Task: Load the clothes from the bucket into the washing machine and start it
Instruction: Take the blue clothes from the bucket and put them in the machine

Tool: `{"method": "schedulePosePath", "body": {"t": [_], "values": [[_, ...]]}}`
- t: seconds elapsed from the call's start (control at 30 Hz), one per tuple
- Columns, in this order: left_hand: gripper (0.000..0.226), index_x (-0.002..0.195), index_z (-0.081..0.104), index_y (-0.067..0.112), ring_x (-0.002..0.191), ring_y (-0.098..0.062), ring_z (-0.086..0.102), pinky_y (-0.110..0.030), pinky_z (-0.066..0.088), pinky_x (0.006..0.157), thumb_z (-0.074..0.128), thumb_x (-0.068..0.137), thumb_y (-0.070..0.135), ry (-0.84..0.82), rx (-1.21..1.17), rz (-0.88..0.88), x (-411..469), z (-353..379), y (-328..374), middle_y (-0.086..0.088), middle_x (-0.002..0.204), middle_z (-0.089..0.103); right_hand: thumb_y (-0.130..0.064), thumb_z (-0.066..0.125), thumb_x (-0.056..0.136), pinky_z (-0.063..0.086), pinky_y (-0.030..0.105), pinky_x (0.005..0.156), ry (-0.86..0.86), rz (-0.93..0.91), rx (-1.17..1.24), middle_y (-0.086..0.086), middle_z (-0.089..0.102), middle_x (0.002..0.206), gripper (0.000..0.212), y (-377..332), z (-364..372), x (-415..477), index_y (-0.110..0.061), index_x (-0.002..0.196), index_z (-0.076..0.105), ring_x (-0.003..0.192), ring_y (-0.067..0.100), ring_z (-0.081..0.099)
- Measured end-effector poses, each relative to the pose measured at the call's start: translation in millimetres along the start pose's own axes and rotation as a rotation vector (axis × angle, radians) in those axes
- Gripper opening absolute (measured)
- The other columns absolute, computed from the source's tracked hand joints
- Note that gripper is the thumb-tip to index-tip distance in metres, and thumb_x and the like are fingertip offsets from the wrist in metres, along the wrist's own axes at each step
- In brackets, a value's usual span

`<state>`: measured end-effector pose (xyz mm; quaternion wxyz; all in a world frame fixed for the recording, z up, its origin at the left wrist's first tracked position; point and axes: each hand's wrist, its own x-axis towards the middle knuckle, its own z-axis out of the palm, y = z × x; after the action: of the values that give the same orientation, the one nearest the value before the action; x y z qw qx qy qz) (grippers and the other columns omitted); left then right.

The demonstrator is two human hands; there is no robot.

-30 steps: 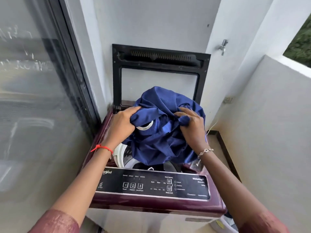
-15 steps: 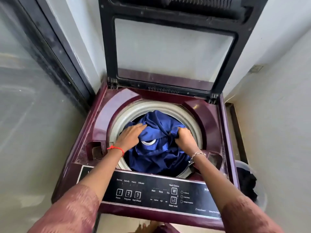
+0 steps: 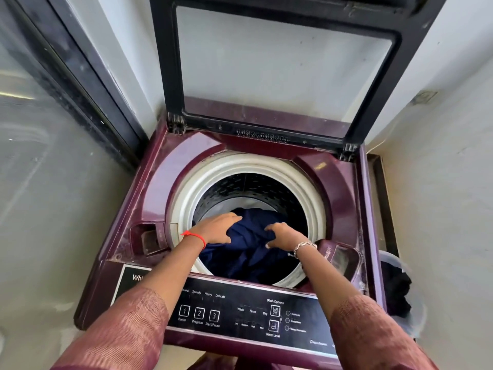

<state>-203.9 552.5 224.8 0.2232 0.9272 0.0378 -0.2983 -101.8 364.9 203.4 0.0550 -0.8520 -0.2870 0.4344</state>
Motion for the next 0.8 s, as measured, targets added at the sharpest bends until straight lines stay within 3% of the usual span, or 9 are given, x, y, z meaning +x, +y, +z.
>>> {"method": "schedulePosePath", "body": {"t": [0.17, 0.3, 0.4, 0.5, 0.63, 0.8], "values": [[0.064, 0.144, 0.031, 0.019, 0.133, -0.018, 0.039, -0.03, 0.035, 0.104, 0.057, 0.086, 0.021, 0.101, -0.016, 0.014, -7, -8, 21, 0.001, 0.149, 0.035, -0.022, 0.061, 0.088, 0.036, 0.033, 0.102, 0.126, -0.015, 0.009, 0.02, 0.049, 0.132, 0.05, -4, -16, -22, -0.007, 0.133, 0.046, 0.123, 0.031, 0.045], [0.049, 0.133, 0.046, 0.016, 0.125, -0.022, 0.047, -0.03, 0.037, 0.096, 0.059, 0.086, 0.025, 0.214, -0.051, 0.099, -18, -17, 51, -0.003, 0.135, 0.05, -0.021, 0.056, 0.091, 0.039, 0.038, 0.102, 0.26, -0.032, 0.022, 0.019, 0.053, 0.129, 0.04, -8, -29, -54, -0.005, 0.127, 0.051, 0.119, 0.032, 0.049], [0.055, 0.137, 0.042, 0.016, 0.128, -0.02, 0.043, -0.031, 0.036, 0.102, 0.059, 0.087, 0.031, 0.29, -0.01, 0.131, -30, -24, 75, -0.002, 0.139, 0.047, -0.019, 0.054, 0.092, 0.045, 0.042, 0.095, 0.386, -0.053, 0.07, 0.02, 0.058, 0.121, 0.031, -10, -35, -86, -0.004, 0.119, 0.057, 0.109, 0.033, 0.056], [0.056, 0.137, 0.042, 0.019, 0.129, -0.02, 0.044, -0.035, 0.039, 0.102, 0.057, 0.087, 0.036, 0.396, 0.018, 0.163, -47, -26, 99, -0.001, 0.141, 0.048, -0.016, 0.053, 0.092, 0.045, 0.041, 0.095, 0.55, -0.06, 0.105, 0.018, 0.061, 0.121, 0.03, -10, -30, -119, -0.003, 0.118, 0.058, 0.112, 0.033, 0.055], [0.053, 0.135, 0.045, 0.019, 0.126, -0.018, 0.047, -0.035, 0.041, 0.099, 0.057, 0.087, 0.038, 0.457, 0.061, 0.236, -71, -21, 135, 0.0, 0.137, 0.052, -0.017, 0.05, 0.092, 0.047, 0.043, 0.092, 0.68, -0.017, 0.137, 0.019, 0.062, 0.117, 0.029, -1, -14, -169, -0.003, 0.115, 0.06, 0.11, 0.035, 0.055], [0.051, 0.134, 0.048, 0.016, 0.125, -0.022, 0.049, -0.036, 0.041, 0.099, 0.055, 0.088, 0.038, 0.467, 0.112, 0.316, -82, -12, 190, -0.004, 0.136, 0.053, -0.013, 0.049, 0.09, 0.049, 0.041, 0.081, 0.834, -0.009, 0.135, 0.016, 0.064, 0.103, 0.02, 29, 2, -222, 0.0, 0.097, 0.063, 0.096, 0.033, 0.06]]}}
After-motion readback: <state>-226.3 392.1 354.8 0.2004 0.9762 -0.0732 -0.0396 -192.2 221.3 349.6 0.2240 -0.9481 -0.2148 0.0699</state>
